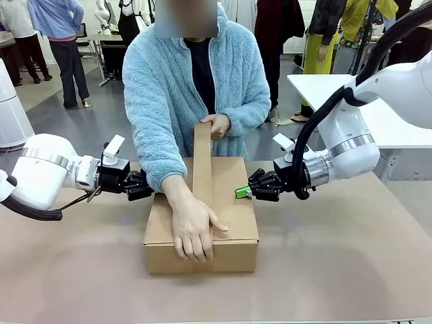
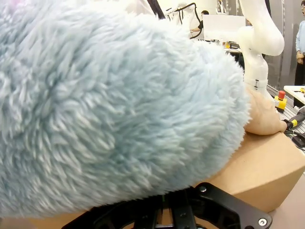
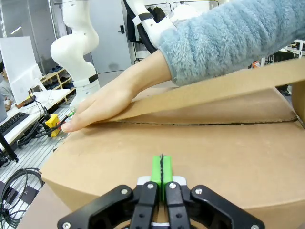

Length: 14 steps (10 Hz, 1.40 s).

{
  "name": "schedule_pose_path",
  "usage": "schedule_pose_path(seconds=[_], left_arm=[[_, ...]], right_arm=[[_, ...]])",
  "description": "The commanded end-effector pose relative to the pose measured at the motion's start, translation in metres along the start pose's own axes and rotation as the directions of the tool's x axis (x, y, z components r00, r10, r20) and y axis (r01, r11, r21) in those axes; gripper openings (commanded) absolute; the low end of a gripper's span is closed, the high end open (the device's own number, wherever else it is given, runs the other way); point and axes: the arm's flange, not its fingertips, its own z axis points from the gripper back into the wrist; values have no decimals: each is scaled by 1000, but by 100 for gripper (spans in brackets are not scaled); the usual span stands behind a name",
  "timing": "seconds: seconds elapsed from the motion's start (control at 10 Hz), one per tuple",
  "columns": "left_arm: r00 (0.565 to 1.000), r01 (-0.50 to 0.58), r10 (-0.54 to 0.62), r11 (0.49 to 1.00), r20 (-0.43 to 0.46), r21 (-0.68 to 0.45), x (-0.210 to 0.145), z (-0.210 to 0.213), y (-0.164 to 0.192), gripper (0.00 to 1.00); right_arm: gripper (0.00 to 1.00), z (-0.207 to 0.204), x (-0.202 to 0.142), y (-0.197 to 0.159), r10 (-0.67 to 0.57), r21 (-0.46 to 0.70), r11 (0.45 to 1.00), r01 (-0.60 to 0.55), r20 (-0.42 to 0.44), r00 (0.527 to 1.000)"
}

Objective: Wrap the clocks to prevent damage.
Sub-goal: After the human seals the box with tape, release both hands from the side flaps of the Package Box.

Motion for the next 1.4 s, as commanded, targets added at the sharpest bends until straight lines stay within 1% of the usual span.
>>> schedule_pose_path(seconds=[0.0,1.3], left_arm=[[1000,-1,1,1000,0,14,-1,-3,1,1],[1000,-1,1,1000,0,14,-1,-3,1,1]], right_arm=[[1,-2,-5,2,-7,-21,1000,7,-3,1000],[1,-2,-5,2,-7,-21,1000,7,-3,1000]])
